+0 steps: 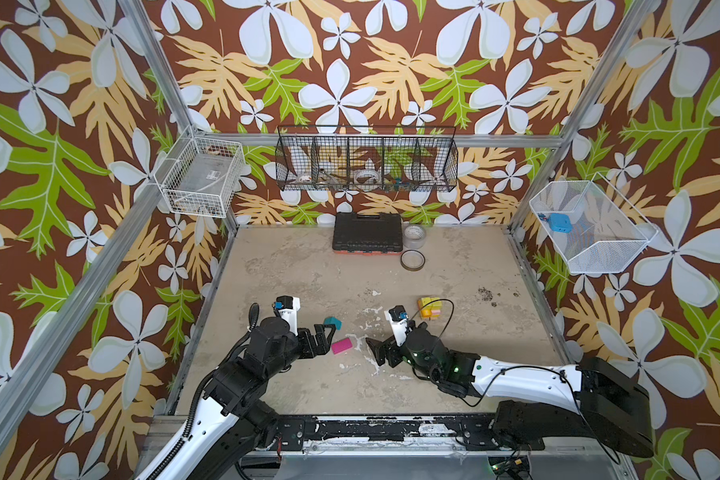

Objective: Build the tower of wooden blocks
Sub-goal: 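Raise the right gripper and move it toward the magenta block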

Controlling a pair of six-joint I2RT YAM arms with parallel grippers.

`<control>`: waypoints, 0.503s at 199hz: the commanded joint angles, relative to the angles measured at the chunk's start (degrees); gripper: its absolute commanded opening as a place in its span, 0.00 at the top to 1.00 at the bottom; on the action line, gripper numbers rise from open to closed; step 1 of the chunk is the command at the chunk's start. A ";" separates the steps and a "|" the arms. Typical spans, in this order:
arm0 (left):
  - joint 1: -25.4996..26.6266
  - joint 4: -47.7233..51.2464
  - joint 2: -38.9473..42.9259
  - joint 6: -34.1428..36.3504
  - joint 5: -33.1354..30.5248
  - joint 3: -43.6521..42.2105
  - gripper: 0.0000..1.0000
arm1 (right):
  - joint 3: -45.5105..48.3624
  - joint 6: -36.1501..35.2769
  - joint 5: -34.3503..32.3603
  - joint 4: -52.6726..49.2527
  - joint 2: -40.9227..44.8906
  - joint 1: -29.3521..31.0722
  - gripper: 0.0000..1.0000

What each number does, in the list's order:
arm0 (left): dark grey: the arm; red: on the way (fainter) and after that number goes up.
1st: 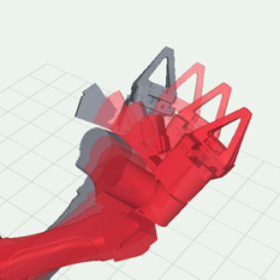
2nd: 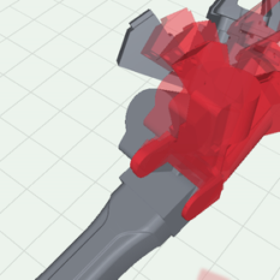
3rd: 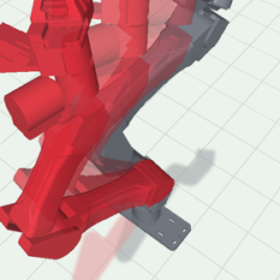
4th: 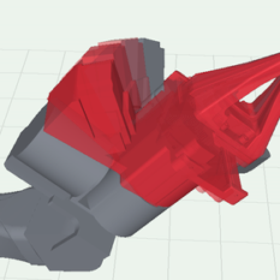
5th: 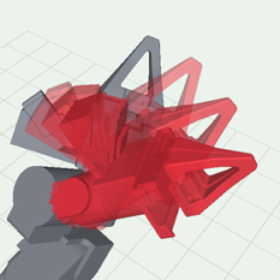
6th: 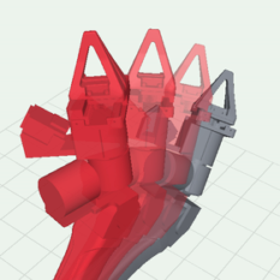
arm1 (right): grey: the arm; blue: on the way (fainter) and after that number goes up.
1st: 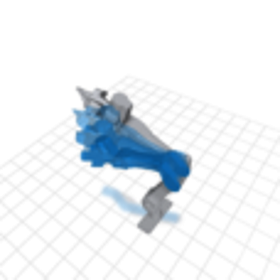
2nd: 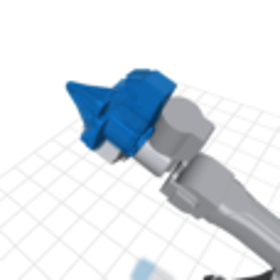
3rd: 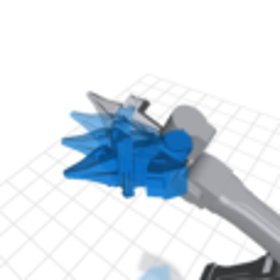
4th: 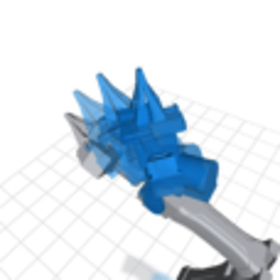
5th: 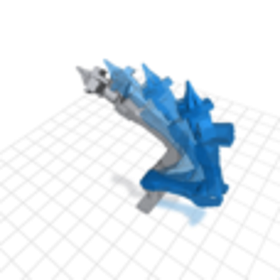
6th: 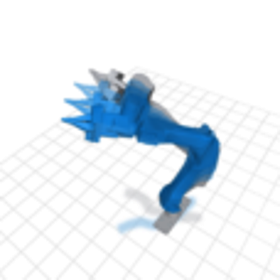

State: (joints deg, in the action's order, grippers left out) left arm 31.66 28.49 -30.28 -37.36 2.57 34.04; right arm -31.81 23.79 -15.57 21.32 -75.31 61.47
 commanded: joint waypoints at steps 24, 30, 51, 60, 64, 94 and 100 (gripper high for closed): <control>-0.11 -0.32 2.49 -0.07 -2.21 0.15 0.00 | -4.38 0.78 -3.37 1.45 -9.14 2.07 0.03; -0.12 -0.43 2.62 0.09 -1.84 0.10 0.00 | -5.30 0.58 -4.09 1.38 -10.59 2.65 0.03; -0.12 -0.37 2.95 -0.06 -2.25 0.06 0.00 | -9.38 0.20 -6.40 -1.24 -14.91 4.79 0.02; -0.11 -0.28 3.04 -0.19 -2.48 0.06 0.00 | -11.24 0.40 -6.23 -2.59 -16.69 5.10 0.02; -0.11 -0.30 3.15 -0.17 -2.56 0.06 0.00 | -11.91 0.59 -6.10 -3.01 -17.49 5.17 0.02; -0.11 -0.36 2.99 -0.08 -2.08 -0.02 0.00 | -16.35 0.92 -5.06 -4.21 -23.46 5.16 0.02; -0.12 -0.40 2.87 -0.03 -1.89 -0.03 0.00 | -17.30 0.91 -5.44 -4.93 -24.47 5.24 0.02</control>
State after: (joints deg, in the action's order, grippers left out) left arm 31.66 28.71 -27.29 -37.45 0.49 34.06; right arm -46.33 24.08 -19.92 18.85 -96.73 66.52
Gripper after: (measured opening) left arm 0.998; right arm 0.978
